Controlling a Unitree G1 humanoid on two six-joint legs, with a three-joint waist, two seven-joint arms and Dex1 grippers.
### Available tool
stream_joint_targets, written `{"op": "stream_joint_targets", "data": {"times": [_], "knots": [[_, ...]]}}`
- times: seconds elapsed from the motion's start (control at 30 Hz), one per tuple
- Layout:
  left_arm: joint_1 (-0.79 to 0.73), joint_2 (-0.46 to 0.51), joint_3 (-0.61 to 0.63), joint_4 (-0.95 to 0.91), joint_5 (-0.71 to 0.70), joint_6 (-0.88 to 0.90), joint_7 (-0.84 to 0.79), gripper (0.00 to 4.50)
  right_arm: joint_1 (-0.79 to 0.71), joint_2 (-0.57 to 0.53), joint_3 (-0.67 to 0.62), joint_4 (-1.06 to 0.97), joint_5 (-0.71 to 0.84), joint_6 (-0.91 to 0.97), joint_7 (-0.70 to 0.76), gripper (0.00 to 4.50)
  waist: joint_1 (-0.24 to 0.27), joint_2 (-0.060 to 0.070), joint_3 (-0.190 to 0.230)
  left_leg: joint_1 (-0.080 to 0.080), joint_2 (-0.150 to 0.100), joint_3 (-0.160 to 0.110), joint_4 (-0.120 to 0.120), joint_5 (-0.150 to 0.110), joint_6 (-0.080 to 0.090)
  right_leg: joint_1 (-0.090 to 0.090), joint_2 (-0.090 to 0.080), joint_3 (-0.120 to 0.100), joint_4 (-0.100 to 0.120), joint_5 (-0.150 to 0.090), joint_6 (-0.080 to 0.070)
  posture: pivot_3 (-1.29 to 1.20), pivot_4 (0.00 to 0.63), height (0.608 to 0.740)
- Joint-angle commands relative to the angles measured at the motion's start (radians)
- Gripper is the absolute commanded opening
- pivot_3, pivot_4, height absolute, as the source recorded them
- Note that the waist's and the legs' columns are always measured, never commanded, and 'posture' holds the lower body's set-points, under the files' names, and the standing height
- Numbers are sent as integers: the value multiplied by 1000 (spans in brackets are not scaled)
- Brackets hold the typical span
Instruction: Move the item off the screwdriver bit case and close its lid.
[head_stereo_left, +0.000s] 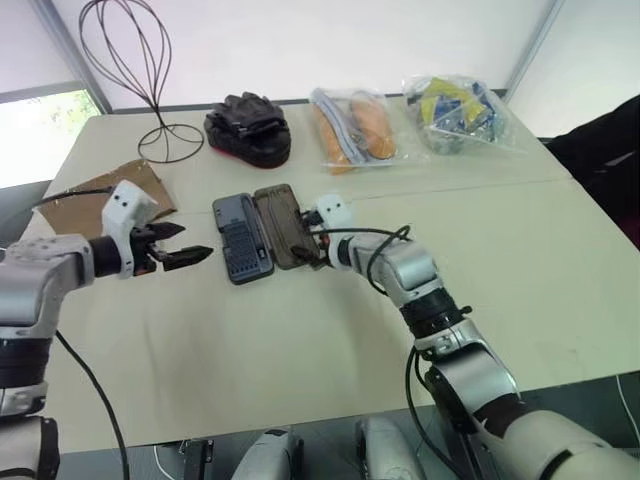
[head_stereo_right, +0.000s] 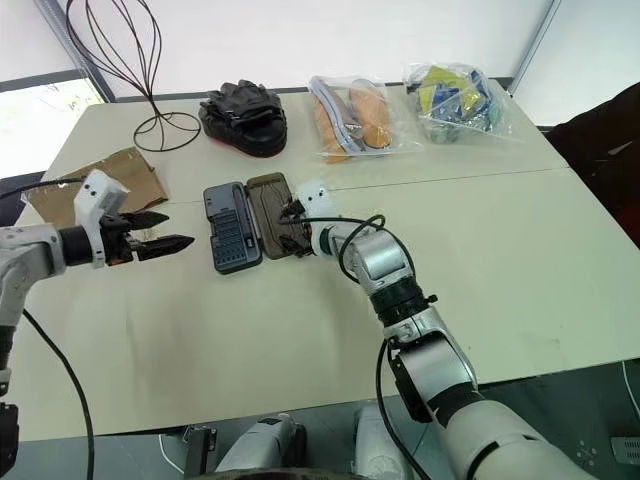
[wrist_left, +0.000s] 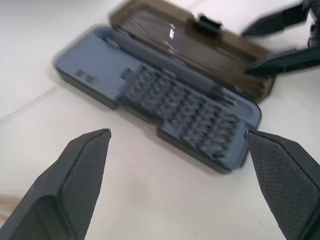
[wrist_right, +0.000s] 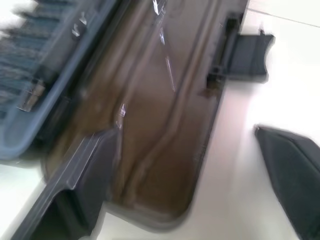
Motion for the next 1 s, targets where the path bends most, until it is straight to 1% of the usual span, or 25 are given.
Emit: {"op": "stream_joint_targets", "data": {"times": [0.03, 0.07, 0.1, 0.2, 0.27, 0.4, 0.5, 0.53, 0.6, 0.7, 0.77, 0.8, 0.9, 1.0], "knots": [[-6, -6, 48, -39, -1, -38, 37, 4500, -13, 28, 13, 175, -55, -92, 10, 2724, 0, 0, 0, 3, 0, 0, -1, 0, 0, 2, 0, 0, 0, 0, 0, 0, 150, 740], [-2, -8, 49, -45, -2, -43, 43, 4500, -17, 34, 11, 211, -67, -113, 13, 2140, 1, 0, 0, 9, 0, 0, -3, 0, 0, 7, 0, 0, -1, 0, 0, 0, 150, 740], [1, -11, 51, -51, -3, -46, 49, 4500, -22, 40, 8, 239, -73, -125, 18, 1647, 2, 0, 0, 14, 0, 1, -5, 0, 0, 11, 0, 0, -1, 0, 0, 0, 150, 740], [10, -18, 55, -67, -6, -54, 64, 4500, -22, 45, 6, 272, -92, -139, 44, 139, 2, 0, -1, 22, 0, 1, -10, 0, 0, 15, 0, 2, -1, 0, 0, 0, 150, 740], [15, -21, 58, -75, -10, -55, 73, 4500, -13, 41, 13, 281, -110, -140, 64, 63, 0, 0, -1, 27, 0, 1, -13, 0, 0, 17, 0, 3, -1, 0, 0, 0, 150, 740], [40, -18, 48, -100, -16, -52, 59, 4500, 8, -4, 16, 254, -148, -170, 98, 63, 1, 0, -1, 27, 1, 1, -13, -1, -1, 17, 0, 4, -1, 0, 0, 0, 150, 740], [52, -16, 41, -113, -26, -49, 41, 4500, 38, -109, 54, 151, -203, -232, 161, 63, 15, 1, -1, 27, 0, 0, -13, -1, -1, 16, 0, 3, -1, 0, 0, 0, 150, 740], [57, -16, 35, -120, -31, -50, 26, 4500, 61, -178, 78, 76, -225, -278, 214, 63, 24, 1, -1, 26, -1, -2, -12, -1, -1, 15, 0, 3, -2, 0, 0, 0, 150, 740], [64, -14, 24, -132, -37, -54, 2, 4500, 92, -274, 109, -23, -249, -327, 295, 63, 43, 1, -1, 25, -3, -3, -11, -1, 0, 16, -1, 3, -2, 0, 0, 0, 150, 740], [88, -2, -4, -160, -41, -73, -59, 4500, 127, -406, 129, -115, -263, -398, 413, 63, 59, 1, -1, 24, -6, -5, -10, -2, 2, 15, -2, 4, -2, 0, 0, 0, 150, 740], [111, 9, -26, -188, -53, -82, -116, 4500, 141, -483, 127, -139, -266, -461, 484, 63, 60, 1, -1, 21, -7, -5, -10, -2, 2, 15, -3, 4, -4, 0, 0, 0, 150, 740], [117, 14, -31, -194, -57, -84, -134, 4500, 143, -499, 126, -142, -265, -472, 501, 63, 59, 1, -1, 20, -6, -4, -10, -2, 2, 16, -3, 4, -4, 0, 0, 0, 150, 740], [153, 41, -62, -255, -84, -81, -221, 4500, 168, -576, 104, -142, -245, -616, 587, 63, 56, 2, -1, 17, -4, -2, -10, -2, 2, 13, -3, 4, -5, 0, 0, 0, 150, 740], [157, 51, -102, -299, -100, -74, -266, 4500, 218, -643, 95, -127, -223, -813, 692, 63, 57, 2, 0, 13, -3, -2, -10, -2, 2, 11, -3, 4, -8, 0, 0, 0, 150, 740]]}}
